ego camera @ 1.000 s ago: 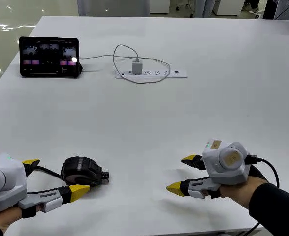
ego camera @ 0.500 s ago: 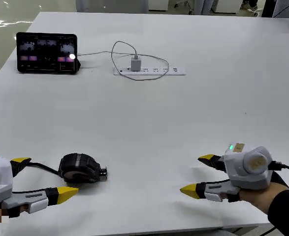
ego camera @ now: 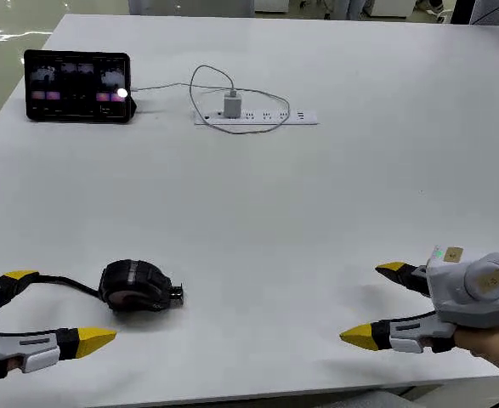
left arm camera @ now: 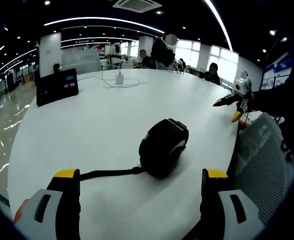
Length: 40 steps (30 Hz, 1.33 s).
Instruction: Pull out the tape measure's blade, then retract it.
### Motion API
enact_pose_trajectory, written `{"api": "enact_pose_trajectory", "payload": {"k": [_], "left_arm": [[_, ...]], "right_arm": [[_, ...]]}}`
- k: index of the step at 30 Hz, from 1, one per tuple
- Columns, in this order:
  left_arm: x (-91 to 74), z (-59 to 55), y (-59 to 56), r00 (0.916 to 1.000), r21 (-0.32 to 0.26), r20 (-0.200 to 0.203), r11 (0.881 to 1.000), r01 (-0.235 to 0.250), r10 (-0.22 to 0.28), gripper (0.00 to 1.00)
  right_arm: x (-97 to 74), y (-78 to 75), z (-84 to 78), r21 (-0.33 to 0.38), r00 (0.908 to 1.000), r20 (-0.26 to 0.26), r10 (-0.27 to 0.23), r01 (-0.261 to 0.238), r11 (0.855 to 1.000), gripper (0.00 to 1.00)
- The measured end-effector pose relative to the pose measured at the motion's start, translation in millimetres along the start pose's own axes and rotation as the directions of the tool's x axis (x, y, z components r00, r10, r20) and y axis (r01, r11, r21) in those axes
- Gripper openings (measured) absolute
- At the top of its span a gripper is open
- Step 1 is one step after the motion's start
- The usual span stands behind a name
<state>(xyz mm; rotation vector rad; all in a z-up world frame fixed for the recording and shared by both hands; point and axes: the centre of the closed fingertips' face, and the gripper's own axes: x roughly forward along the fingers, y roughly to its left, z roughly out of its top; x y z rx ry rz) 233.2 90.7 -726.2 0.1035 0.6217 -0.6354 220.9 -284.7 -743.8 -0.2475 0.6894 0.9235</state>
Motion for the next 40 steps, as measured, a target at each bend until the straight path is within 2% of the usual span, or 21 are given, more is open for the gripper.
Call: {"api": "enact_pose_trajectory", "payload": {"k": [3,7,12,15,22,27,40], "left_arm": [[-2.0,-0.7,2.7,0.9999,0.011,-0.010,1.000,-0.008,0.008,0.99],[-4.7,-1.9,6.1,0.9998,0.019,-0.017,1.000,-0.008,0.009,0.99],[-7.0,-4.7,8.3,0.9995,0.021,-0.031,1.000,-0.004,0.005,0.99],[-7.7,-3.3,8.5,0.9997,0.020,-0.024,1.000,-0.005,0.005,0.98],[-7.6,-0.9,5.7,0.9999,0.028,-0.016,1.000,0.004,-0.004,0.97],[-7.3,-0.8,0.7,0.9994,0.027,-0.020,0.999,0.028,-0.028,0.97],[-7.4,-1.3,3.2,0.9992,0.035,-0.029,0.999,0.029,-0.028,0.99]], "right_arm": [[-1.1,1.0,-5.4,-0.033,0.9999,-0.014,0.009,-0.009,0.999,0.88],[-2.6,-1.8,-3.1,-0.032,1.0000,0.006,0.005,-0.004,0.999,0.99],[-5.1,-2.7,-4.9,-0.031,1.0000,-0.001,0.001,-0.001,1.000,0.99],[-6.3,-2.6,-6.4,-0.030,1.0000,-0.005,0.004,-0.004,1.000,0.99],[-8.7,-3.0,-9.1,-0.031,0.9999,-0.015,0.001,-0.002,1.000,0.99],[-8.4,-4.1,-7.9,-0.025,1.0000,-0.005,-0.005,0.004,1.000,0.99],[-7.1,-3.0,-9.9,-0.024,1.0000,-0.008,-0.002,0.002,1.000,0.99]]}}
